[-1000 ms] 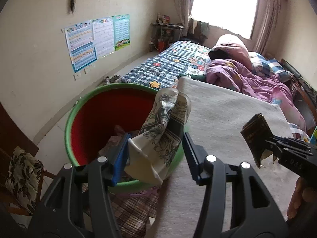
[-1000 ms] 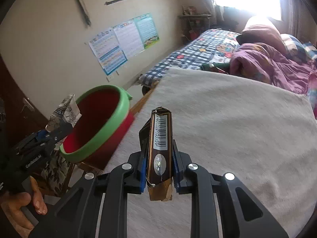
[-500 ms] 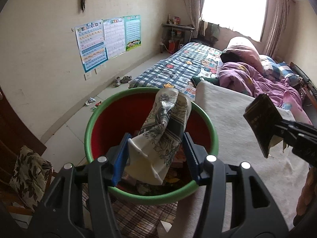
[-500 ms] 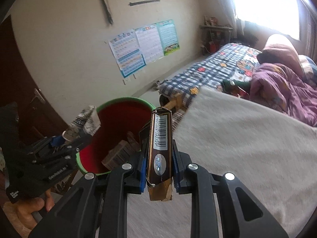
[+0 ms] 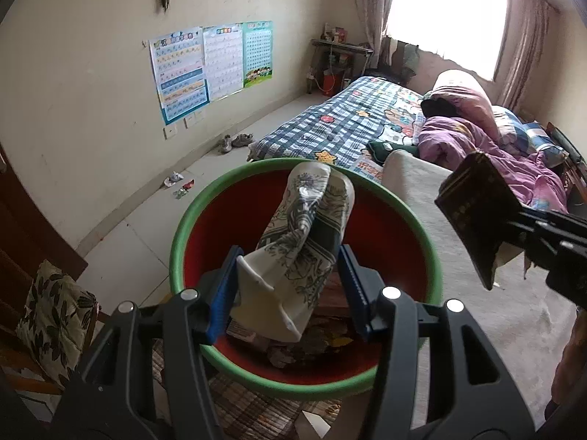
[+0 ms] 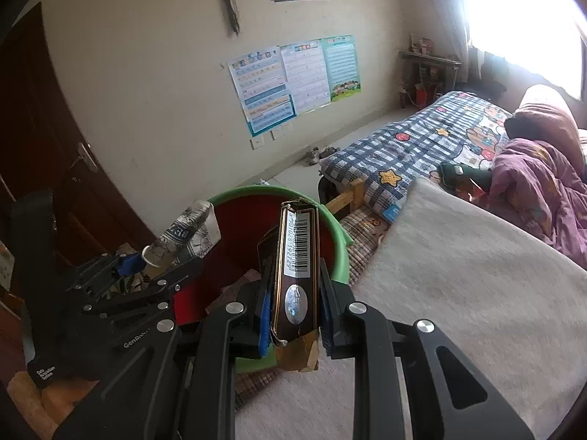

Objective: Collect trash
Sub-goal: 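Carry the cup and brown bag in both tools over the red bucket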

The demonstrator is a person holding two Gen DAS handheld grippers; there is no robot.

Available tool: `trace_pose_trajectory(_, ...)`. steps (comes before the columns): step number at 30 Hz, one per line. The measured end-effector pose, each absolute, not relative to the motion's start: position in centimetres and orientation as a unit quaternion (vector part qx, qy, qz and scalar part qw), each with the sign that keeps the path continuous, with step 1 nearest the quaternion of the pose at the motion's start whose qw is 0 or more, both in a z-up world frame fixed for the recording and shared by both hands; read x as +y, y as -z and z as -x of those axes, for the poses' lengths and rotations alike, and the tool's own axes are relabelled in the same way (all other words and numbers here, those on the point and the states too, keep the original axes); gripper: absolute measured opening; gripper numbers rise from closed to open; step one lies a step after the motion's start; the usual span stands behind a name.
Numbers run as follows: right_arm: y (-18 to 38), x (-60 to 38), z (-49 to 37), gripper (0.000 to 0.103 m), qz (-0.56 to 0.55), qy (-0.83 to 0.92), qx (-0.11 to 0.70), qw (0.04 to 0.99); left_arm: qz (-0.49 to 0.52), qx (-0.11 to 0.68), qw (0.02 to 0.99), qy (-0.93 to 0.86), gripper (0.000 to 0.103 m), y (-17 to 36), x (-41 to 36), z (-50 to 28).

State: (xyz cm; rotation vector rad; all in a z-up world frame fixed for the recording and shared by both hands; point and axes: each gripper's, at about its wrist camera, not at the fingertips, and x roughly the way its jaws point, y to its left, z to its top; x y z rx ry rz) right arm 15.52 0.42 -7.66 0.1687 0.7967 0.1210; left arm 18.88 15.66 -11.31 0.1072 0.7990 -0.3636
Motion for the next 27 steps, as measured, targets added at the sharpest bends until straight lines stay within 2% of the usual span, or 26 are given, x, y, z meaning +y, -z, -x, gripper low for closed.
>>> trace_pose_trajectory(27,8.9,0.1,-19.2,0.020,-0.089,-0.053,0.405,0.909,-0.047,0.418,0.890,0.177,0.050,13.5,15.5,-22.1)
